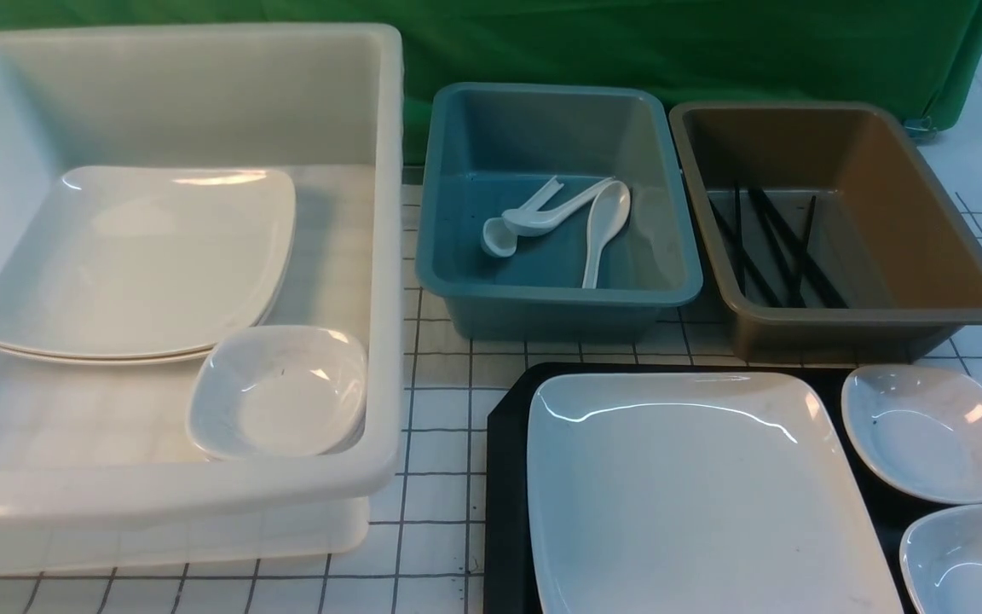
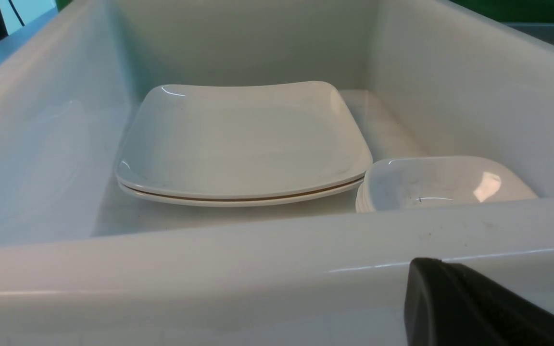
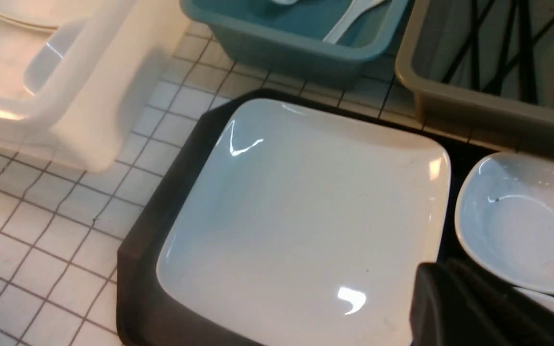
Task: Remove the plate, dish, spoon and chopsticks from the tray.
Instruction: Use the left arm to grab a plate from the dinner plate
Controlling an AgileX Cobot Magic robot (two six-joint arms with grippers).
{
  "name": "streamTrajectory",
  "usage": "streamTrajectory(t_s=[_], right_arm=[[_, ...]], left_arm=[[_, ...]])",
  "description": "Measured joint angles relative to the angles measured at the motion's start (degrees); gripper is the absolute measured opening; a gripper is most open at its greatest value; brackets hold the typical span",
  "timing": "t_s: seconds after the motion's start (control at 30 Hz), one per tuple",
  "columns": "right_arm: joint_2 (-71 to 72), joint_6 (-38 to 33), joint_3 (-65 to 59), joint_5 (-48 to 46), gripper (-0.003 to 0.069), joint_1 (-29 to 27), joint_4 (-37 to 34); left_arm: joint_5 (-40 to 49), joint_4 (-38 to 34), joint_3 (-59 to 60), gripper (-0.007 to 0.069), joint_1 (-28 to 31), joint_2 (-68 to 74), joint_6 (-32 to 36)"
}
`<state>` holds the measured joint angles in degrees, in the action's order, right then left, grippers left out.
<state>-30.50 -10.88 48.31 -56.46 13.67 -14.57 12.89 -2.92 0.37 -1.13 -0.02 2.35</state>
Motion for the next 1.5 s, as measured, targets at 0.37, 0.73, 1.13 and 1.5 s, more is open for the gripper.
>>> streamTrajectory(t_s=[0.37, 0.73, 1.13, 1.5], right_arm=[[14.42, 0.0, -10.31, 1.62, 0.0023, 0.0, 0.0], [14.42, -0.19, -10.35, 7.53, 0.0038, 0.0, 0.0], [14.42, -1.28, -10.35, 6.59, 0.0051, 0.0, 0.0], [14.42, -1.32, -10.35, 6.65, 0.006, 0.0, 0.0]], left_arm=[[0.0, 0.0, 0.0, 0.0004, 0.0, 0.0, 0.0], [-3.44, -48.56, 0.0, 0.0004, 0.0, 0.0, -27.45], [-10.67, -58.19, -0.37, 0.0004, 0.0, 0.0, -32.87], [17.05, -34.71, -31.29, 0.0004, 0.0, 14.61, -20.53]])
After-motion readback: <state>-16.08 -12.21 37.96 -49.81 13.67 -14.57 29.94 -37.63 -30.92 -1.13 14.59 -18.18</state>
